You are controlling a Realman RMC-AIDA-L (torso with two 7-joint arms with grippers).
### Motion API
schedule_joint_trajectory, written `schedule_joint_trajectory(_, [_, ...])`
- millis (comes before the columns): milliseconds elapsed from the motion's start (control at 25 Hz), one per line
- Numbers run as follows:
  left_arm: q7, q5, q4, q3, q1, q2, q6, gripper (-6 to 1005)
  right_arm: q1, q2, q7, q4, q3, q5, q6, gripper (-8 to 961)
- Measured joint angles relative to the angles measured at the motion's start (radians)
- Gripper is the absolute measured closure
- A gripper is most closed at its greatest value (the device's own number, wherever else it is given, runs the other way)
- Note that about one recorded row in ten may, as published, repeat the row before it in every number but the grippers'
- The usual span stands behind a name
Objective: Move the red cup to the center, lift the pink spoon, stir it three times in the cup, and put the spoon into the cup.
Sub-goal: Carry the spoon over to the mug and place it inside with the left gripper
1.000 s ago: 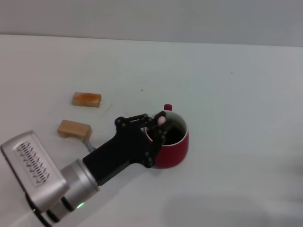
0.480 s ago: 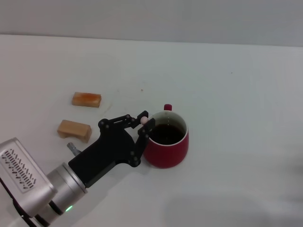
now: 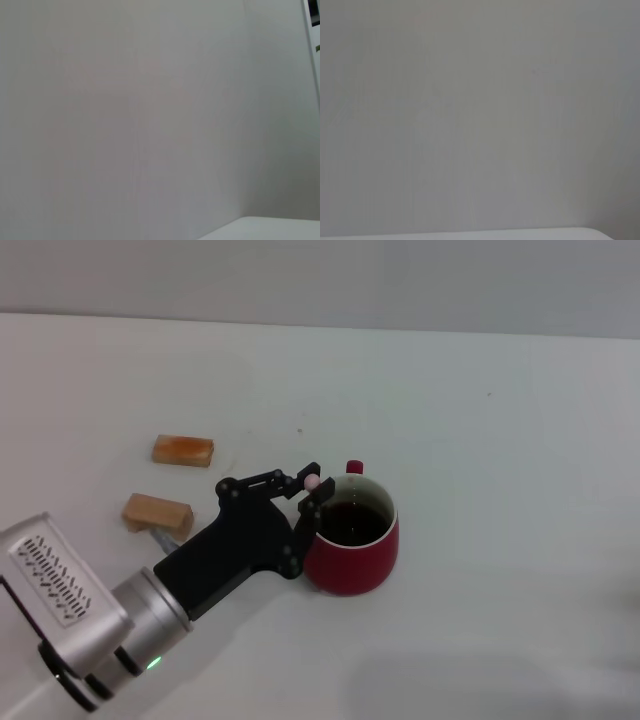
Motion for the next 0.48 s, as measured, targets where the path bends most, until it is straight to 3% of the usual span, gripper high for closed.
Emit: schedule_joint_trajectory(480, [0.001, 0.004, -0.014, 0.012, -0.072, -0.008, -0.03, 755, -0.003, 0.0, 0.0, -0.003, 0.0, -0.001, -0.001, 953])
